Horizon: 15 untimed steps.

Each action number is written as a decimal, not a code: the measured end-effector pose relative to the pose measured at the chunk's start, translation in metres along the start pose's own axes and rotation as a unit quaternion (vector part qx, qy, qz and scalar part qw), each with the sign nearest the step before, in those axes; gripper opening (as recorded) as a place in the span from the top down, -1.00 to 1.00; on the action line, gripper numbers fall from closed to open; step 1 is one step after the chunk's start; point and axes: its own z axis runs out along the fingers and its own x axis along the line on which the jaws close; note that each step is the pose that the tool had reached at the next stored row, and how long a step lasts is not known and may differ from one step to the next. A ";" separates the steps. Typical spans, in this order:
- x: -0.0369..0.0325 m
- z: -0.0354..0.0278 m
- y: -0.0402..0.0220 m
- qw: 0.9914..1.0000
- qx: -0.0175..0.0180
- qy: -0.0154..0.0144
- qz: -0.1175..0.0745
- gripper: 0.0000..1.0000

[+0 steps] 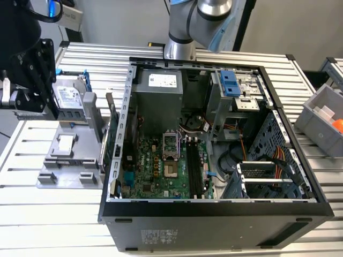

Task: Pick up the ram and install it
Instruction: 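Pick up the ram and move it above insertion slot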

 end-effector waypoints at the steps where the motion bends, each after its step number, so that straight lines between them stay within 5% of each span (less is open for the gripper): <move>1: 0.0000 -0.0001 -0.0021 1.000 0.000 0.000 0.000 1.00; 15: -0.0006 -0.0001 -0.0316 1.000 0.000 0.000 0.000 1.00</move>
